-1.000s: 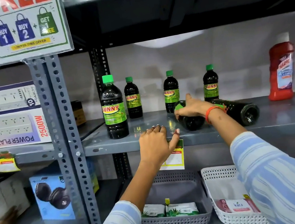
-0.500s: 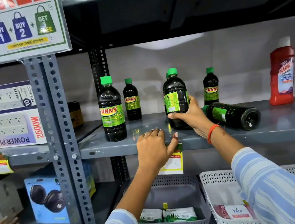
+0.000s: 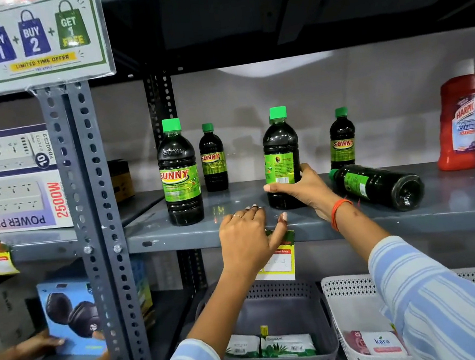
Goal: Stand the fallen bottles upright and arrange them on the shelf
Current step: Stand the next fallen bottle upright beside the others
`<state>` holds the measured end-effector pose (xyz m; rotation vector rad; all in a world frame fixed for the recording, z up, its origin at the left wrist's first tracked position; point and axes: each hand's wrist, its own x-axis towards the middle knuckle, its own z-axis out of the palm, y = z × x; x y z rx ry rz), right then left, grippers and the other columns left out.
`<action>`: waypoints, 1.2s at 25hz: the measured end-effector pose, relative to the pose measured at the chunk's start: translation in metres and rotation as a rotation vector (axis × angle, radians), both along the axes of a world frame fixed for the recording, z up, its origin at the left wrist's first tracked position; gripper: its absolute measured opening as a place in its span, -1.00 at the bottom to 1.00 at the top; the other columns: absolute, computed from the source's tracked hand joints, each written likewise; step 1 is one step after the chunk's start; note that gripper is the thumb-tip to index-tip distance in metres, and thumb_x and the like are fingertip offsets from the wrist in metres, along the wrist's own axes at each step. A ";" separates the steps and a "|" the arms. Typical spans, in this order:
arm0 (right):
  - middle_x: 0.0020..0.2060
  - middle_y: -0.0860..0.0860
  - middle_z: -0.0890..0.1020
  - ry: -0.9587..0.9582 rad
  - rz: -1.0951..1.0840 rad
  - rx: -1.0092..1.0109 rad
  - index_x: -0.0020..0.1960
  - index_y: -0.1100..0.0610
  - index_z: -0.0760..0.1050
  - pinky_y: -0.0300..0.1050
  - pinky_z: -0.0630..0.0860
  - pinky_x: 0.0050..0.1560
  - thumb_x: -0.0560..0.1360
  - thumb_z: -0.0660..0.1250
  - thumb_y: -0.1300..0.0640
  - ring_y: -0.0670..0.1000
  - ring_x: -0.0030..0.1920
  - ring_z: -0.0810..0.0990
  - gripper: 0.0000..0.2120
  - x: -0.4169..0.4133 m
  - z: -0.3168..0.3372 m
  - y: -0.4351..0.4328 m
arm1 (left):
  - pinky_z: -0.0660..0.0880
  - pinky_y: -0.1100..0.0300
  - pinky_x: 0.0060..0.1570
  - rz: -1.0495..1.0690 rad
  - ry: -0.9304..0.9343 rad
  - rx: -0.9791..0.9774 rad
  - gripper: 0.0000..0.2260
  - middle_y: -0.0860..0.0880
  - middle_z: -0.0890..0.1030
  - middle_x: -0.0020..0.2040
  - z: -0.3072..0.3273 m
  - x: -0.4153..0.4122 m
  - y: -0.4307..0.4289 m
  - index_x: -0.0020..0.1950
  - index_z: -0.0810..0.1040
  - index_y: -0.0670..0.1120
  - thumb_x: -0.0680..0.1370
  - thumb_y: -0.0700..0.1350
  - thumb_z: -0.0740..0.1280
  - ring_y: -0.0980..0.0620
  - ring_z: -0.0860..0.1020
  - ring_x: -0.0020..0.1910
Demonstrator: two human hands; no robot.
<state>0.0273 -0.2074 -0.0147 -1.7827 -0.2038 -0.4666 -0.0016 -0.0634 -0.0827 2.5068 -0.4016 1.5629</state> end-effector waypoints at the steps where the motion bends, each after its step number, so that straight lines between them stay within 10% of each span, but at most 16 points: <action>1: -0.14 -0.08 0.58 0.004 0.026 0.033 0.09 0.07 0.34 -0.33 0.43 -0.19 0.25 0.58 0.14 -0.16 -0.13 0.54 -0.46 -0.001 0.000 -0.001 | 0.48 0.12 -0.25 0.000 -0.001 -0.001 -0.49 -0.03 0.69 -0.30 0.000 0.000 0.000 -0.25 0.63 -0.11 0.51 0.22 0.07 -0.06 0.63 -0.29; 16: -0.11 0.04 0.64 0.046 0.098 0.068 0.11 0.19 0.53 -0.24 0.49 -0.08 0.35 0.44 0.31 0.04 -0.01 0.58 -0.66 0.004 -0.002 -0.002 | 0.45 0.15 -0.29 0.009 -0.029 0.004 -0.51 -0.02 0.67 -0.35 -0.001 -0.001 0.000 -0.27 0.62 -0.10 0.51 0.20 0.08 -0.05 0.61 -0.33; 22: 0.10 0.19 0.65 0.092 0.169 0.144 0.02 0.14 0.58 0.03 0.50 0.26 0.30 0.50 0.30 0.15 0.15 0.61 -0.69 0.001 0.000 -0.004 | 0.45 0.14 -0.29 0.005 -0.001 0.004 -0.51 -0.04 0.69 -0.31 -0.002 0.002 0.001 -0.25 0.64 -0.11 0.51 0.20 0.09 -0.06 0.63 -0.31; 27: 0.05 0.17 0.65 0.118 0.252 0.143 0.13 0.23 0.56 -0.19 0.55 0.06 0.34 0.46 0.34 0.09 0.07 0.61 -0.64 -0.016 -0.001 -0.005 | 0.50 0.05 0.10 -0.021 0.026 -0.037 -0.41 -0.18 0.57 0.25 -0.004 0.004 -0.002 0.24 0.53 -0.21 0.52 0.21 0.03 -0.09 0.58 0.17; 30: 0.09 0.14 0.64 0.127 0.310 0.084 0.21 0.25 0.53 -0.30 0.51 0.00 0.37 0.44 0.32 0.02 0.09 0.59 -0.59 -0.022 -0.002 -0.006 | 0.18 -0.03 0.42 -0.027 0.030 -0.051 -0.33 -0.19 0.24 0.50 -0.003 -0.001 -0.004 0.47 0.19 -0.24 0.54 0.22 0.02 -0.07 0.24 0.47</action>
